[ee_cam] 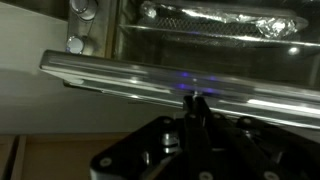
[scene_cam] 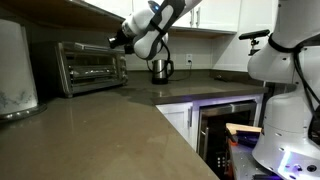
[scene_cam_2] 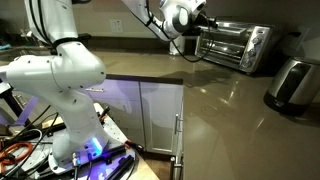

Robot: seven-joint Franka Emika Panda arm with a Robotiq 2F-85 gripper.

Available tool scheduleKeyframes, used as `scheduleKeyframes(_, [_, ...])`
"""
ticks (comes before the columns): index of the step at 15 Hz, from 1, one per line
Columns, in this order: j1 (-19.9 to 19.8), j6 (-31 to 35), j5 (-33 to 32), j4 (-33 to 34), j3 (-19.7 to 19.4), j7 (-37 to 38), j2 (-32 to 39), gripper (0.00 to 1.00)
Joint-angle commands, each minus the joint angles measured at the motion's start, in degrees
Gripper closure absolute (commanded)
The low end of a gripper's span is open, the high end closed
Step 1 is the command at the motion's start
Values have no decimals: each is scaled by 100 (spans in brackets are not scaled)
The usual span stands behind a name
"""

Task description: Open the door of the oven

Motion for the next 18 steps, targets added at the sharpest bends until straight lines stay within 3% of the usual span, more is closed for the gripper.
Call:
scheduleKeyframes(1, [264,-12,403,-272,-77,-322,214,94])
scheduleKeyframes(7, [619,-11,711,-481,-277,-313,186,94])
scheduleKeyframes(18, [1991,-21,1174,-1142,-1333,-319,-12,94])
